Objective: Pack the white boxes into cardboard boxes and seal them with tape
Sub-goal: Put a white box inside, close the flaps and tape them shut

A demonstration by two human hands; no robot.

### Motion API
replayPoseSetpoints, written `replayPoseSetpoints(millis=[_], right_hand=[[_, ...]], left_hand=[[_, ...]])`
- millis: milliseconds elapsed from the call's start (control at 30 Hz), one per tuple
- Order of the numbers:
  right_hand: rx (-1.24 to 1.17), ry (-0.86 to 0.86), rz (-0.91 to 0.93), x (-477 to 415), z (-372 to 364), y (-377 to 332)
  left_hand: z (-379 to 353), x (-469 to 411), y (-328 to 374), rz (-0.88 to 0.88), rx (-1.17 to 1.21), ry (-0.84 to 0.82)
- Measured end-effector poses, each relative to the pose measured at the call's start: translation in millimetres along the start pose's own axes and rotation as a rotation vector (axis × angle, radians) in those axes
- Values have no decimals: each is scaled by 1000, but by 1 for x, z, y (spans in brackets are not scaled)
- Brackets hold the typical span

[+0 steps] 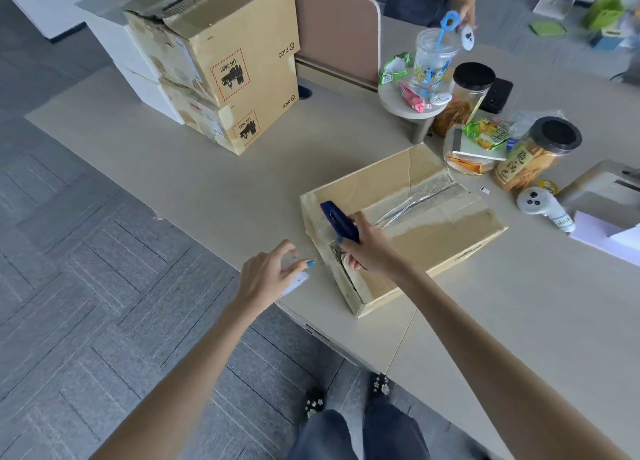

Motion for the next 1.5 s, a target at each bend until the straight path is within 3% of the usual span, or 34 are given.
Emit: replayPoseSetpoints(millis=[133,267,400,567,733,1167,1367,1500], right_hand=[[-53,-69,-61,16,-7,-3],[-158,-23,-66,35,-17,-6],[53,29,-50,52,-26,-5],[400,111,6,71,-36,-11],[677,157,43,76,-52,-19],[854,173,-43,73,-72,-33],[748,189,-50,90,-70,-22],[642,226,5,87,-67,-23]], left_hand=[[9,-3,0,-35,164,-22],[8,-9,-4,11,292,-115],[5,-13,-8,56,508,-195],[-1,-15,-16,82,576,-277],[1,-15,-17,78,544,-302],[0,-20,-2,85,278,-235],[-2,-17,-13,146,272,-195],[3,-9,-17,50,260,-177]])
Point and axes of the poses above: each hand's wrist, its own x-axis away from the middle knuckle, its own z-axis out of the back of the hand, y = z × x, the point moved 1 cm from there along -x, towards the middle knuckle
